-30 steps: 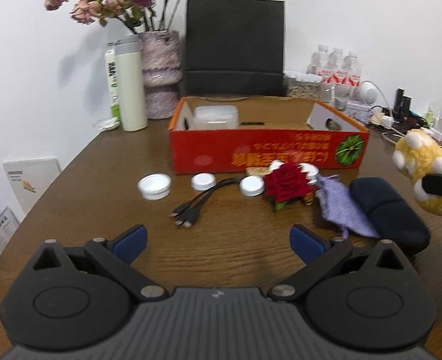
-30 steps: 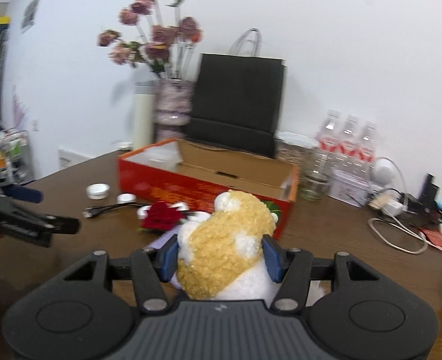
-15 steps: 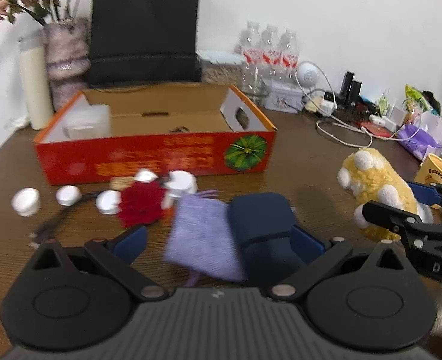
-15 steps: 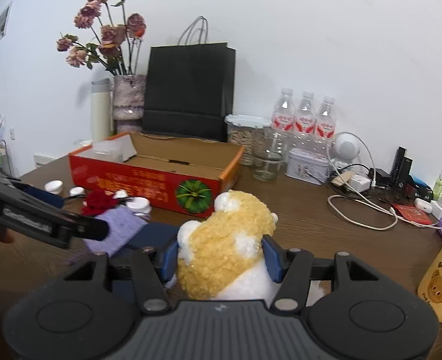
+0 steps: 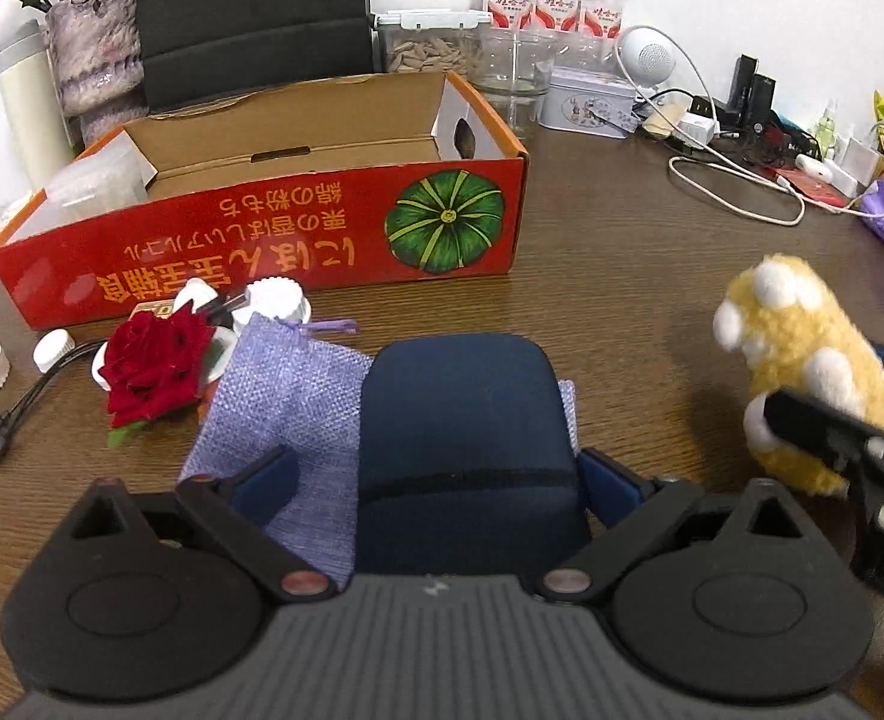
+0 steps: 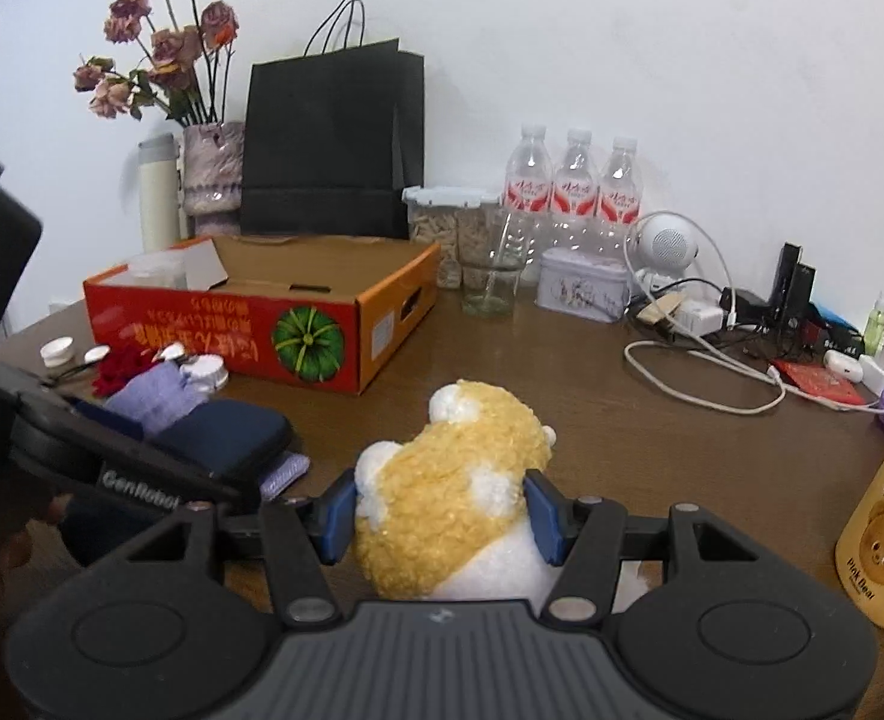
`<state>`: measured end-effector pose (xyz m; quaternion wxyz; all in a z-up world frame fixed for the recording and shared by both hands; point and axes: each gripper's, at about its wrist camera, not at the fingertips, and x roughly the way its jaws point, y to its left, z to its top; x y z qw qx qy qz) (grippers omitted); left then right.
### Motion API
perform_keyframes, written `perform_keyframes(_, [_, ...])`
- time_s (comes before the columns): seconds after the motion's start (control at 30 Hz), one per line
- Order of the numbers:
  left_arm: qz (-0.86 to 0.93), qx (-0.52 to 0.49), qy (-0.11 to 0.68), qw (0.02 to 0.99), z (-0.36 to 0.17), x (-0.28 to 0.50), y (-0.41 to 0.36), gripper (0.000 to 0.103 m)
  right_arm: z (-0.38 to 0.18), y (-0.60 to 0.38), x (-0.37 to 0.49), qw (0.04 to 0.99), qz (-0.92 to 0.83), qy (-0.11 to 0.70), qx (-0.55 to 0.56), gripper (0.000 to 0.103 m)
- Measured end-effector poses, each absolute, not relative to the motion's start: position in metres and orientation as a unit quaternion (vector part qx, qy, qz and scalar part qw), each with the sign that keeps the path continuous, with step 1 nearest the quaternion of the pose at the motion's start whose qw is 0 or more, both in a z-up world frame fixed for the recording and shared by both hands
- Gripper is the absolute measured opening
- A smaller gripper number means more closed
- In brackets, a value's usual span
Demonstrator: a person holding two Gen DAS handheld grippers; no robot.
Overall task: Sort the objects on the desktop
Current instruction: 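Grasp the navy pouch with the left gripper while the right holds the hamster, then carry the hamster and navy pouch into the cardboard box and open both grippers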
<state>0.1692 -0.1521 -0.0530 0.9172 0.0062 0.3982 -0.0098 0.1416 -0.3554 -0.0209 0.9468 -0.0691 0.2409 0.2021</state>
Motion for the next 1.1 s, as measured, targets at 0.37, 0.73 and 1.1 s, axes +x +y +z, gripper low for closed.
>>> perform_keyframes(0.37, [-0.048,-0.019,0.374,0.926,-0.043,0.156,-0.145,0.067,-0.022,-0.352,0.132,0.947,0.215,0.229,-0.069,0.056])
perform_keyframes(0.73, [-0.094,-0.066,0.312,0.943,0.004,0.146,-0.108,0.066,0.006,-0.322,0.128,0.951,0.229,0.195,-0.071,0.056])
perform_keyframes(1.1, [-0.038,-0.096,0.215,0.971,0.042,0.190,-0.041,0.067,0.058,-0.226,0.183,0.947,0.253,0.148,-0.131,0.056])
